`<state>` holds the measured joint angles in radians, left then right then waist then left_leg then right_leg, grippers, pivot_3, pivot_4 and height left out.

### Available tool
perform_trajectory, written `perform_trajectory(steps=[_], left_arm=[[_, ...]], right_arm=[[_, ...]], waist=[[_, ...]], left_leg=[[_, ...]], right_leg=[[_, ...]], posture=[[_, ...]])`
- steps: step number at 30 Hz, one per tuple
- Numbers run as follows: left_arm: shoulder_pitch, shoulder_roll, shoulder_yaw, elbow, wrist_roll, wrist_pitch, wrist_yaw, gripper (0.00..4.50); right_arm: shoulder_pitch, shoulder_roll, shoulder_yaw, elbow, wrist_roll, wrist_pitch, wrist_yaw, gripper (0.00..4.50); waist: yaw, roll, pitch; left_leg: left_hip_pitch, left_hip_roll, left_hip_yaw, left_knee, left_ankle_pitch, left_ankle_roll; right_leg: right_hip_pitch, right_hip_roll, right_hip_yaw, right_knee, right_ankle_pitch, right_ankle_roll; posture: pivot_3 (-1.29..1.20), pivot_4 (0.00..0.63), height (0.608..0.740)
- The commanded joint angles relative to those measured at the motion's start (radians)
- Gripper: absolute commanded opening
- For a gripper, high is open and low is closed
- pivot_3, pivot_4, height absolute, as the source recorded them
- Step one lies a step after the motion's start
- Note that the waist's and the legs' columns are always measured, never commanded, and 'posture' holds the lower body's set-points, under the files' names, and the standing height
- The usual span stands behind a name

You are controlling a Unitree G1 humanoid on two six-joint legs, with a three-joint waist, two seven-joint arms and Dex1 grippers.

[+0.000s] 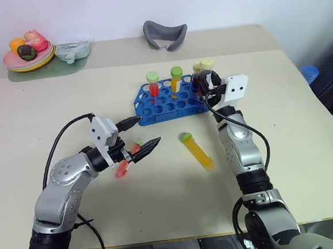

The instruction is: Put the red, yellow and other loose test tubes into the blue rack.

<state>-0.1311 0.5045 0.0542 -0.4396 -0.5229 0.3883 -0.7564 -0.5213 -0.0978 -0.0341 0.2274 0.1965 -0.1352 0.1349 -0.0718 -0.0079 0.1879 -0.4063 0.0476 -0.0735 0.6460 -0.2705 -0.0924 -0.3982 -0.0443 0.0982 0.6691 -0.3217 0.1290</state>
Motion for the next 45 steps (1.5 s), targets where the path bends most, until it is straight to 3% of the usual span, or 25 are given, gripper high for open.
perform_trajectory(steps=[1, 22, 25, 29, 34, 37, 43, 45], left_arm=[[-0.005, 0.009, 0.010, -0.038, -0.020, 0.004, 0.002, 4.50], [-0.011, 0.017, 0.012, -0.069, -0.035, 0.044, 0.022, 4.50], [-0.010, 0.019, 0.012, -0.074, -0.038, 0.048, 0.026, 4.50], [-0.013, 0.020, 0.010, -0.076, -0.042, 0.053, 0.031, 4.50], [-0.019, 0.024, 0.010, -0.079, -0.041, 0.058, 0.042, 4.50], [-0.012, 0.046, 0.045, -0.068, -0.037, 0.055, 0.044, 4.50], [0.044, 0.172, 0.157, 0.013, -0.028, 0.027, -0.035, 4.50], [0.049, 0.202, 0.167, 0.051, -0.016, 0.008, -0.068, 4.50]], right_arm=[[-0.013, 0.007, -0.015, -0.009, -0.013, -0.043, 0.004, 1.52], [-0.049, 0.047, -0.036, 0.090, -0.013, -0.083, 0.039, 1.52], [-0.044, 0.046, -0.042, 0.087, -0.010, -0.081, 0.040, 2.44], [-0.041, 0.046, -0.048, 0.067, -0.010, -0.082, 0.036, 4.44], [-0.017, 0.012, -0.046, -0.061, -0.019, -0.052, 0.045, 4.44], [0.019, -0.052, -0.060, -0.242, 0.011, 0.056, 0.069, 4.44], [0.108, -0.394, -0.048, -0.692, 0.275, 0.715, 0.244, 4.44], [0.119, -0.489, -0.080, -0.803, 0.456, 0.952, 0.259, 4.44]], waist=[[0.000, 0.000, 0.000], [-0.002, 0.000, 0.000], [-0.002, 0.000, 0.000], [-0.001, 0.000, 0.000], [0.000, 0.000, 0.000], [0.003, 0.000, 0.000], [0.002, 0.001, 0.001], [0.002, 0.001, 0.001]], left_leg=[[0.000, 0.000, 0.000, 0.000, 0.000, 0.000], [0.000, 0.000, 0.000, 0.000, 0.000, 0.000], [0.000, 0.000, 0.000, 0.000, 0.000, 0.000], [0.000, 0.000, 0.000, 0.000, 0.000, 0.000], [0.000, 0.000, 0.000, 0.000, 0.000, 0.000], [0.000, 0.000, 0.000, 0.000, 0.000, 0.000], [0.000, 0.000, -0.001, 0.000, 0.000, 0.000], [0.001, 0.000, -0.001, 0.000, 0.000, 0.000]], right_leg=[[0.000, 0.000, 0.000, 0.000, 0.000, 0.000], [0.000, 0.000, 0.000, 0.000, 0.000, 0.000], [0.000, 0.000, 0.000, 0.000, 0.000, 0.000], [0.000, 0.000, 0.000, 0.000, 0.000, 0.000], [0.000, 0.000, 0.000, 0.000, 0.000, 0.000], [0.000, 0.000, 0.000, 0.000, 0.000, 0.000], [0.000, 0.000, 0.000, 0.000, 0.000, 0.000], [0.001, 0.000, 0.000, 0.000, 0.000, 0.000]], posture=[[0.00, 0.150, 0.740], [0.00, 0.150, 0.740], [0.00, 0.150, 0.740], [0.00, 0.150, 0.740], [0.00, 0.150, 0.740], [0.00, 0.150, 0.740], [0.00, 0.150, 0.740], [0.00, 0.150, 0.740]])
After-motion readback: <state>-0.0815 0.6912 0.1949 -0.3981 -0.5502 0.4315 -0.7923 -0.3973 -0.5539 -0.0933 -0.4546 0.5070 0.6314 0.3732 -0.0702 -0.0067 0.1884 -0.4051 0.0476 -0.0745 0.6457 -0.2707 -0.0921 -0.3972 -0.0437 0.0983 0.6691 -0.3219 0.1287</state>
